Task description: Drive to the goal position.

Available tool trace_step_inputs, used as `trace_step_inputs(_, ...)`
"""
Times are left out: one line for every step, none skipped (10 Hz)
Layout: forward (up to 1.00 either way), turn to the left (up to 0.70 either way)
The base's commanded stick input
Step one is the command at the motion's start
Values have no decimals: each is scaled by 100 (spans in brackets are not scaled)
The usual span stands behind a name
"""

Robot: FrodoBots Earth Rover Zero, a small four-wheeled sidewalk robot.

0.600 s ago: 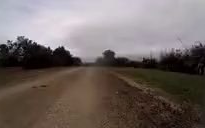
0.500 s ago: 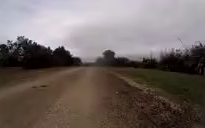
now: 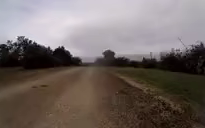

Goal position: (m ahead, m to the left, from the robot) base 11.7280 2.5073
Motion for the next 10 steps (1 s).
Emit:
trace_step_inputs(2, 0)
trace_step_inputs(2, 0)
trace_step_inputs(2, 0)
trace_step_inputs(2, 0)
trace_step_inputs(2, 0)
trace_step_inputs(19, 0)
trace_step_inputs(49, 0)
trace_step_inputs(6, 0)
trace_step_inputs(17, 0)
trace_step_inputs(29, 0)
